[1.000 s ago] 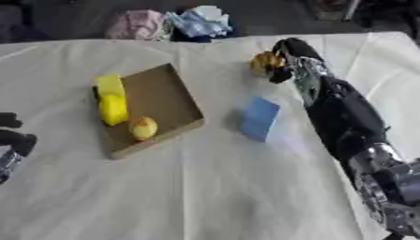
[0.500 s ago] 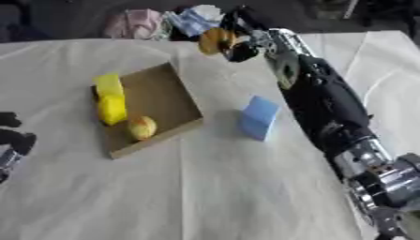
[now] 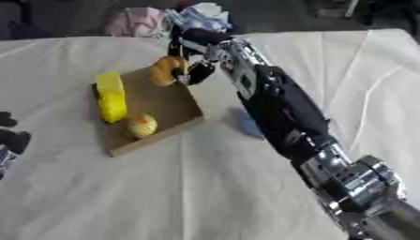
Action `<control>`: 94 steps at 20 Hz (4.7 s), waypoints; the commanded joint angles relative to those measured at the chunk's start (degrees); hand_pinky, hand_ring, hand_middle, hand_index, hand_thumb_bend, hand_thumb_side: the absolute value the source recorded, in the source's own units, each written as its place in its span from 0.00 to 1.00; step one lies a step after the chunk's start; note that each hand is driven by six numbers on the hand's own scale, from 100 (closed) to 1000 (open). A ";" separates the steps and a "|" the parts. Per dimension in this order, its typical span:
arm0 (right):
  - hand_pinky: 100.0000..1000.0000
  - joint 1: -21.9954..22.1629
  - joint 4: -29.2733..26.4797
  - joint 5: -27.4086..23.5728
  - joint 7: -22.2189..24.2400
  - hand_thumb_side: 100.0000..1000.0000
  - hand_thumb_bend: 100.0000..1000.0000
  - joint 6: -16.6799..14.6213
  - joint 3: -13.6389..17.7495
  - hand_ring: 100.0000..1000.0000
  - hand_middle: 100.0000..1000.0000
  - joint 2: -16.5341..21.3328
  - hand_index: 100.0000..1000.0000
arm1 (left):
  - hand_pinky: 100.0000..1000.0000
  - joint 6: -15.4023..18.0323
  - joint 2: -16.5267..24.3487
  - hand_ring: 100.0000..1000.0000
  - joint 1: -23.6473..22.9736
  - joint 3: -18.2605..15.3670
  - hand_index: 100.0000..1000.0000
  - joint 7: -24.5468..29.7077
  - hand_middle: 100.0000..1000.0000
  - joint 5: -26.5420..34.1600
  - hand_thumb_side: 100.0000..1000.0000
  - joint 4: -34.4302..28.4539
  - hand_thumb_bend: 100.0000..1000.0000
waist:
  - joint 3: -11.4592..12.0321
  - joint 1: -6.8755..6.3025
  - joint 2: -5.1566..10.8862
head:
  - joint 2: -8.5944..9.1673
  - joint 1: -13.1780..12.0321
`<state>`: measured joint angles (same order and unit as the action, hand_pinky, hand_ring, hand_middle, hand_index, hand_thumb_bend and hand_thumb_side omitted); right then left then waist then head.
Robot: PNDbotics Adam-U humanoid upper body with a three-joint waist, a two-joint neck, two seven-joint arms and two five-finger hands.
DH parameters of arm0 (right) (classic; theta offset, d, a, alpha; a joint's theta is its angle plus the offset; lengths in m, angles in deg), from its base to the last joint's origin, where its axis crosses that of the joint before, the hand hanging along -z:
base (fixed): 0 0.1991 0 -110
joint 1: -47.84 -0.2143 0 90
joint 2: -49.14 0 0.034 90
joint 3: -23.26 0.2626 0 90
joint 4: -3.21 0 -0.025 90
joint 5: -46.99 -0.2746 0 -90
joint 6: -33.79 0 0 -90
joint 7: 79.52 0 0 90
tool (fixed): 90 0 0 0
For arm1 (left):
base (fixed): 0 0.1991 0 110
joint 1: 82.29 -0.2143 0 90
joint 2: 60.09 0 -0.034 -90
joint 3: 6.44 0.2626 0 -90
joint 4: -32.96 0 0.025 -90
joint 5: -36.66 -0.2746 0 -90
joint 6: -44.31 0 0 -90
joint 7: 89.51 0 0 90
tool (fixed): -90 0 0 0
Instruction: Pick up objects on the table and place them in the box.
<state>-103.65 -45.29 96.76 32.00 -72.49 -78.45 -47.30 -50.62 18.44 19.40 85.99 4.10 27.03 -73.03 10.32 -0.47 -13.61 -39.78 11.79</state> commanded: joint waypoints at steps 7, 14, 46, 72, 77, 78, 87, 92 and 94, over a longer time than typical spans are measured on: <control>0.66 -0.17 2.18 5.49 -5.67 0.29 0.15 1.50 0.33 0.65 0.64 -2.26 0.73 | 0.64 -0.03 0.00 0.53 0.75 0.36 0.70 0.25 0.57 0.36 0.32 -1.12 0.51 | 0.65 0.23 0.41 | -0.13 0.62; 0.68 -0.13 1.28 9.67 -10.69 0.46 0.34 3.60 0.16 0.69 0.75 -1.92 0.92 | 0.64 -0.14 0.03 0.53 0.77 0.33 0.70 0.10 0.57 0.18 0.32 -1.15 0.50 | 0.80 0.49 0.37 | 0.01 0.38; 0.76 30.46 -59.59 -27.34 12.99 0.31 0.14 3.23 -1.98 0.79 0.91 29.38 0.98 | 0.65 -0.86 0.97 0.53 -0.54 -3.17 0.69 -3.73 0.56 -1.07 0.33 -0.72 0.49 | -6.43 1.21 0.77 | -0.16 -4.71; 0.80 28.71 -39.14 -7.87 12.37 0.36 0.25 4.56 -1.52 0.86 0.92 22.09 0.99 | 0.65 -1.14 0.61 0.53 -1.04 -2.77 0.70 -2.57 0.57 -1.42 0.34 -0.22 0.47 | -7.35 0.60 1.22 | 0.00 -3.94; 0.78 26.25 -33.75 -4.87 10.43 0.35 0.24 3.97 -2.00 0.83 0.86 20.21 0.96 | 0.65 -1.18 0.53 0.53 -1.08 -2.70 0.70 -2.39 0.57 -1.53 0.34 -0.21 0.47 | -6.95 0.46 1.17 | 0.13 -3.67; 0.77 25.96 -33.16 -4.51 9.91 0.34 0.24 3.77 -2.07 0.82 0.84 19.98 0.95 | 0.65 -1.19 0.53 0.53 -1.07 -2.71 0.70 -2.41 0.57 -1.53 0.34 -0.22 0.47 | -6.90 0.46 1.16 | 0.13 -3.64; 0.68 24.88 -32.72 -1.75 3.03 0.12 0.08 3.00 -1.97 0.59 0.47 19.57 0.77 | 0.65 -1.22 0.51 0.53 -0.94 -2.72 0.70 -2.38 0.57 -1.51 0.35 -0.24 0.46 | -6.70 0.54 1.25 | 0.34 -3.65; 0.67 23.08 -34.95 -4.27 0.69 0.10 0.05 2.33 -2.58 0.58 0.46 19.05 0.76 | 0.65 -1.18 0.50 0.53 -0.90 -2.71 0.70 -2.37 0.57 -1.43 0.35 -0.31 0.46 | -6.67 0.43 1.35 | 0.35 -3.56; 0.67 21.56 -35.76 -5.82 1.12 0.10 0.05 2.05 -3.34 0.58 0.46 18.66 0.76 | 0.65 -1.17 0.47 0.53 -0.90 -2.64 0.70 -2.31 0.57 -1.40 0.35 -0.30 0.46 | -6.65 0.39 1.40 | 0.30 -3.44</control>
<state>-80.89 -79.43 92.04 33.31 -70.19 -81.83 -29.22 -51.95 18.46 18.08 83.35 1.68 25.75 -72.63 3.60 0.09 -13.54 -39.77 8.21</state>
